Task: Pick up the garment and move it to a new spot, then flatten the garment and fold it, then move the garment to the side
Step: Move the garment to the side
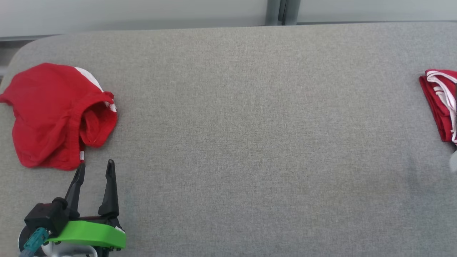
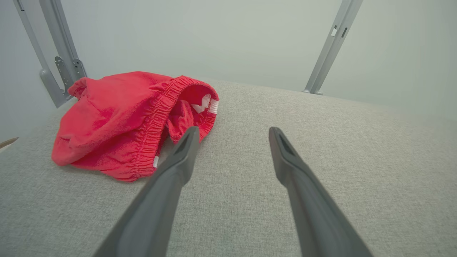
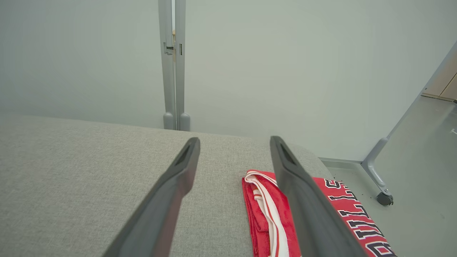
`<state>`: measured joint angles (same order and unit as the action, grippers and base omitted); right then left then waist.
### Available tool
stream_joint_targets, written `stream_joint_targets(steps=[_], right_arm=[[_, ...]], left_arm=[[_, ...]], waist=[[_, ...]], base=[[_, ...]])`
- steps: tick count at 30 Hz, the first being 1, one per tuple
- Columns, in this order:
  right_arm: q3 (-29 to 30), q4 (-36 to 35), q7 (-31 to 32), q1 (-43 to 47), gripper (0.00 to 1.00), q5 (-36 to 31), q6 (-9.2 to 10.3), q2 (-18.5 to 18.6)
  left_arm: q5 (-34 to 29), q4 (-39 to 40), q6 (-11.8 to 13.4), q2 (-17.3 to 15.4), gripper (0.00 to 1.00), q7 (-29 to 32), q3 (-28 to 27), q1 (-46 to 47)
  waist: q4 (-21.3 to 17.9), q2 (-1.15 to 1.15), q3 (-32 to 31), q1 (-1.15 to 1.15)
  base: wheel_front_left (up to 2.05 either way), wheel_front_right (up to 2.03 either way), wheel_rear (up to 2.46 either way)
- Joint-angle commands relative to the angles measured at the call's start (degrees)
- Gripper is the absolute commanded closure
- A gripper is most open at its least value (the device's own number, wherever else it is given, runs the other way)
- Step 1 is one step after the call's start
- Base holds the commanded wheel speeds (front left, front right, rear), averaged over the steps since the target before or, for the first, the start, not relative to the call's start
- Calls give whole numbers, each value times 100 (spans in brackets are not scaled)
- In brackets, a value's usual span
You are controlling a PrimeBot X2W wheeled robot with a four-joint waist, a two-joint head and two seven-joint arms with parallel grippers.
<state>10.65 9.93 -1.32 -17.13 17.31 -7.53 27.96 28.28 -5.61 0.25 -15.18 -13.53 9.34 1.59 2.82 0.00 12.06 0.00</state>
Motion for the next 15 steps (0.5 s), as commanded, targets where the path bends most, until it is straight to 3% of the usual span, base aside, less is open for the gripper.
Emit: stream_joint_targets(steps=[1,6,8,15], right_arm=[[-77,-313,-93,486,0,-195,8,-254],[-423,-678,-362,1401,0,-721,8,-1026],[-547,-661,-432,1569,0,-822,8,-1105],[-791,-43,-1189,2315,0,-1228,8,-1958]], left_arm=[[27,-72,-54,-26,0,-72,-72,-139],[-65,-340,-126,55,0,-137,-119,-255],[-107,-425,-122,75,0,-149,-121,-298],[-312,-787,-232,325,0,-168,-304,-514]], waist=[[103,0,-528,0],[57,0,-679,0],[58,0,-747,0],[47,0,-1040,0]], base=[[0,0,0],[0,0,0],[0,0,0],[0,0,0]])
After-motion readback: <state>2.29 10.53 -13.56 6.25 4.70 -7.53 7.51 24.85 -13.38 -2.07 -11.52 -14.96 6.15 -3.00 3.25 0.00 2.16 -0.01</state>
